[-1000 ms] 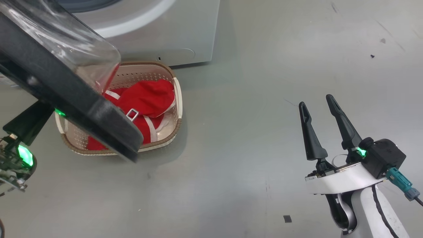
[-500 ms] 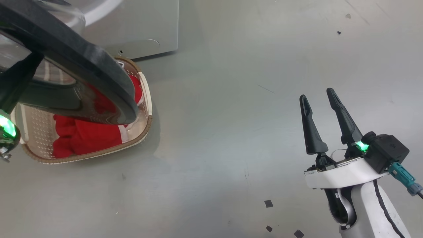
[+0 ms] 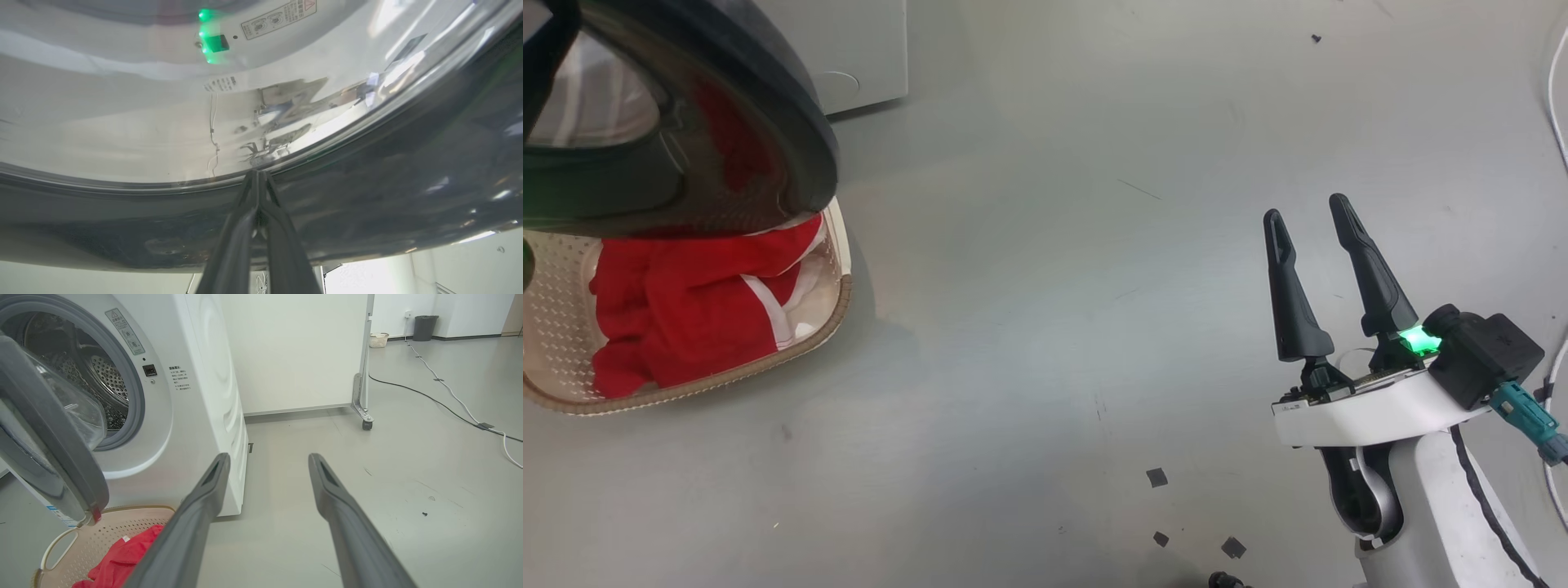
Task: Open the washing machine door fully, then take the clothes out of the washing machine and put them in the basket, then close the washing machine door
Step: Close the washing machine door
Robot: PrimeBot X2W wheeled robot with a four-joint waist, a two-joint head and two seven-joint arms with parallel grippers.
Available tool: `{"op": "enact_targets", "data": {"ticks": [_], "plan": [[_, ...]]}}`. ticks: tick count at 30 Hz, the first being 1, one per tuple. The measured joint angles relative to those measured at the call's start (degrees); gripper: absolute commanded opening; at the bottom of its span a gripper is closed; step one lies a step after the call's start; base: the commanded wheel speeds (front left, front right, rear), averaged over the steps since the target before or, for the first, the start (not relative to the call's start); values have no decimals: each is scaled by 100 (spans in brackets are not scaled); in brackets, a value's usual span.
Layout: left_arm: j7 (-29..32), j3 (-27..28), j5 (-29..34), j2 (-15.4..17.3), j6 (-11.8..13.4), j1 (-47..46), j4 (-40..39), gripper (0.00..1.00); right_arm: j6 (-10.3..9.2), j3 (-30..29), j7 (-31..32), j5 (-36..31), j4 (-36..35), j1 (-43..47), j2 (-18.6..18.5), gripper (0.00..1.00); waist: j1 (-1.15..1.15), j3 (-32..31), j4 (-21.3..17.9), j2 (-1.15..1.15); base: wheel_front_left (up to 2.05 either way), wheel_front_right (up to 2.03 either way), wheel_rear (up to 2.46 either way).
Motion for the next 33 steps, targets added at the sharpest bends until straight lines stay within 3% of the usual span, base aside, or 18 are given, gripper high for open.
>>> {"op": "enact_targets", "data": {"ticks": [22,33], "plan": [[-305,-114,342,-187,44,-1072,744,0,-1,75,0,102,48,-191,11,100,0,233,-294,0,0,0,0],[-304,-226,345,-545,-379,-1103,1062,0,-1,-43,-1,68,93,-210,12,100,0,132,-106,0,0,0,0]]}}
